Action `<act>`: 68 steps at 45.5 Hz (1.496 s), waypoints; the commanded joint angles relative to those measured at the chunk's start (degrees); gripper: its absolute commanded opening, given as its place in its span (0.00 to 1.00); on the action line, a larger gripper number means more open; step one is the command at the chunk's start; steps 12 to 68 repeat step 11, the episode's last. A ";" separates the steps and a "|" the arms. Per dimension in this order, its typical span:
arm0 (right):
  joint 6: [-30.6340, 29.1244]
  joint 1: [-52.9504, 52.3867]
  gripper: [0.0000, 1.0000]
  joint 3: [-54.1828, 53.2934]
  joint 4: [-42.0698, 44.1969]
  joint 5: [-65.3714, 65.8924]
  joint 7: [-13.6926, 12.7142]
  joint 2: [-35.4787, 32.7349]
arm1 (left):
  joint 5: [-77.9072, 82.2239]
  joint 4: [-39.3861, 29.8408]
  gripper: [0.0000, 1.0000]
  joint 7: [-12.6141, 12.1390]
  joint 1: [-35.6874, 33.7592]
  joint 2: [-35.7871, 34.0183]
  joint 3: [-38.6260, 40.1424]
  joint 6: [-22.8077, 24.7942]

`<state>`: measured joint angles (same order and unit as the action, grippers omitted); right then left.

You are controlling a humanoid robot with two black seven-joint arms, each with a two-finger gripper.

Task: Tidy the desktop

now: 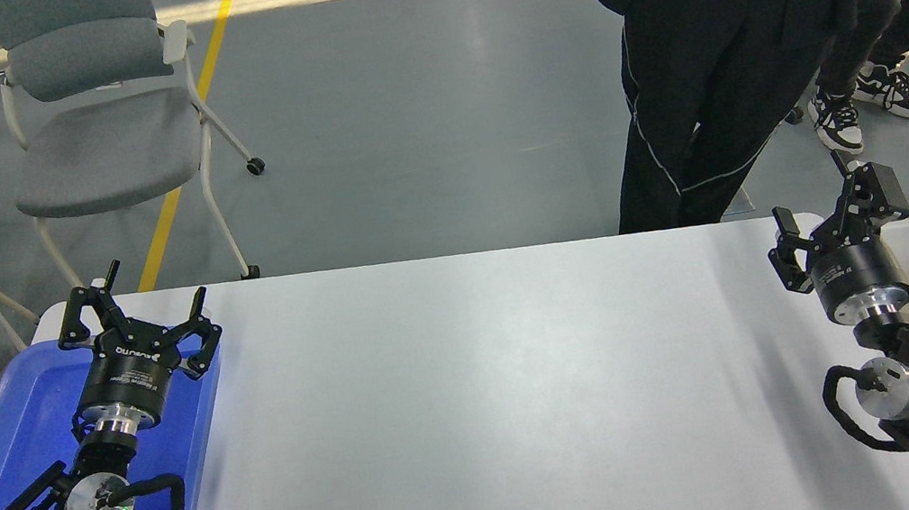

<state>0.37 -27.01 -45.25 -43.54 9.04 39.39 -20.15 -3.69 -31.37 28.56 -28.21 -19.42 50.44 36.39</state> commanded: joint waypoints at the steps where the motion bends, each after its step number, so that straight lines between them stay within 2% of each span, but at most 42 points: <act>1: -0.29 -0.23 1.00 0.60 0.21 -1.30 -0.37 0.02 | 0.09 -0.01 1.00 0.00 0.00 0.00 0.00 0.00; 68: -0.55 -0.50 1.00 2.80 0.39 -1.30 -0.45 0.02 | 0.00 -0.01 1.00 0.00 0.00 0.00 0.00 0.00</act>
